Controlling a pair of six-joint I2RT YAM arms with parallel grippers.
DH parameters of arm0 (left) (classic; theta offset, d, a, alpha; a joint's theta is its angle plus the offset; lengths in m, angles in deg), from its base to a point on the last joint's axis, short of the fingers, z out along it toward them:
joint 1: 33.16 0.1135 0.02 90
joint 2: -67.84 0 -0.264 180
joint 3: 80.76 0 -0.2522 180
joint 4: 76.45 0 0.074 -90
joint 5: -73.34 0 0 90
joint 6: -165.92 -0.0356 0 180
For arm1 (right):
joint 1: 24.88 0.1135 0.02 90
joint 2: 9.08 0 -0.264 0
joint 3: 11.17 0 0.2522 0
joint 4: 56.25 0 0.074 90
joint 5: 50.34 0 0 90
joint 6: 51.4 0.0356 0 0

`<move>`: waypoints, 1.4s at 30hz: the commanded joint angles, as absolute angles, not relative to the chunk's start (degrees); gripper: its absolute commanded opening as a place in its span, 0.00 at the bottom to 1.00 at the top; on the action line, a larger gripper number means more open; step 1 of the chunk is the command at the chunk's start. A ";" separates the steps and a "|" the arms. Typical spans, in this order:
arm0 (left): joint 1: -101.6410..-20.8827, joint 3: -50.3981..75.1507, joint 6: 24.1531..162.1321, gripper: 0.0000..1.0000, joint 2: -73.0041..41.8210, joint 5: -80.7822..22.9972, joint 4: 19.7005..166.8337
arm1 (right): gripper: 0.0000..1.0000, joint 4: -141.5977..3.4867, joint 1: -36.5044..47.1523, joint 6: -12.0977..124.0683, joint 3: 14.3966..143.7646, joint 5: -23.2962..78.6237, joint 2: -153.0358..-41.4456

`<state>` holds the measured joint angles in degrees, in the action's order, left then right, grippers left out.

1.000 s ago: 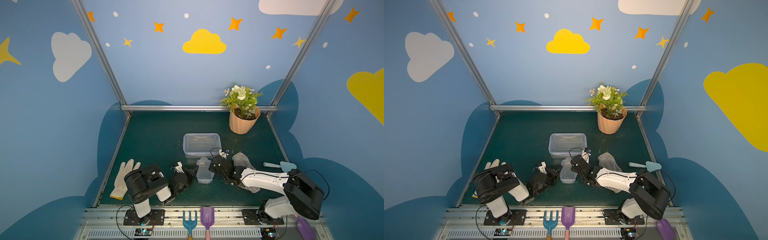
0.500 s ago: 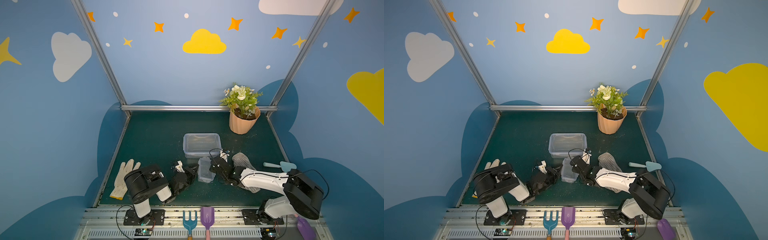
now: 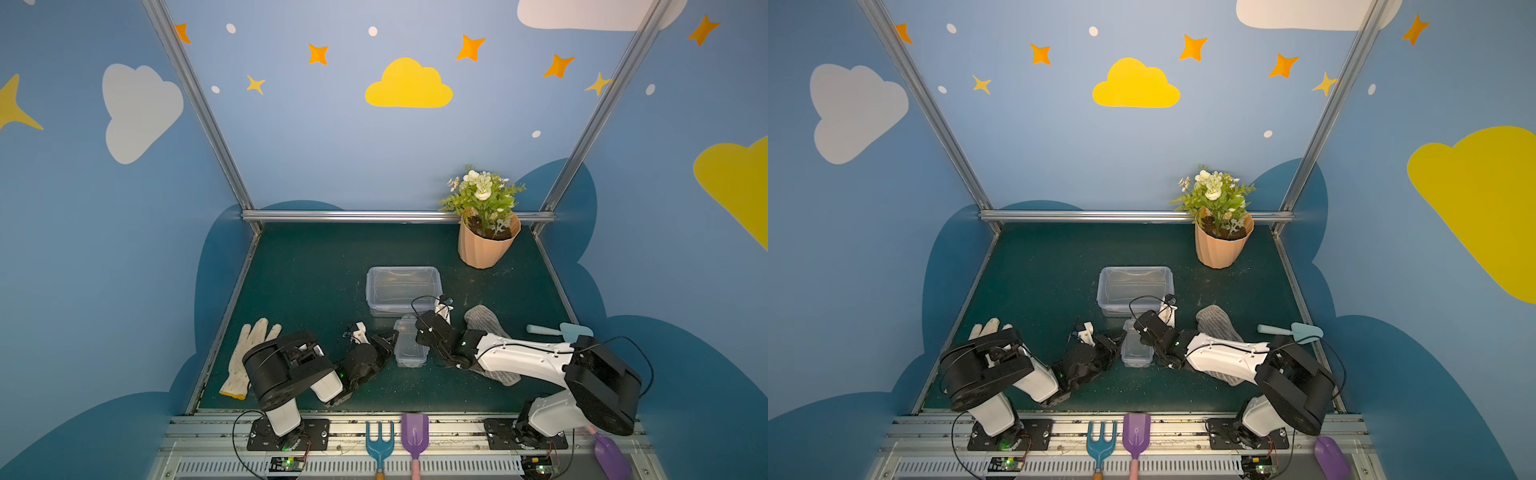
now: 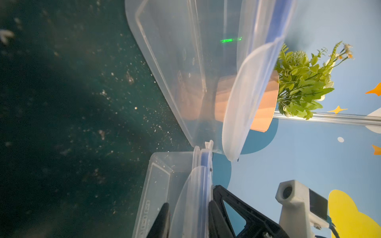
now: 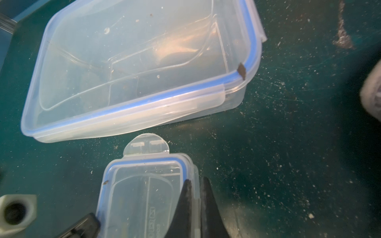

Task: Wipe the insides of the lunch boxes
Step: Open the fastener of the lunch box.

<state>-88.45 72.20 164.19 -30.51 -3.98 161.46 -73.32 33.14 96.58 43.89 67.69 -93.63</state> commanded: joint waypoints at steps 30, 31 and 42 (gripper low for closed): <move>-89.77 70.49 160.46 0.04 -17.26 -9.99 131.10 | 0.00 -80.38 37.52 96.68 45.45 67.78 -95.55; -89.68 70.49 159.99 0.04 -16.65 -10.05 130.10 | 0.00 -80.46 37.56 96.62 45.50 67.95 -95.56; -88.62 70.24 156.26 0.04 -15.31 -13.70 124.67 | 0.00 -81.47 38.40 95.84 46.66 70.30 -95.40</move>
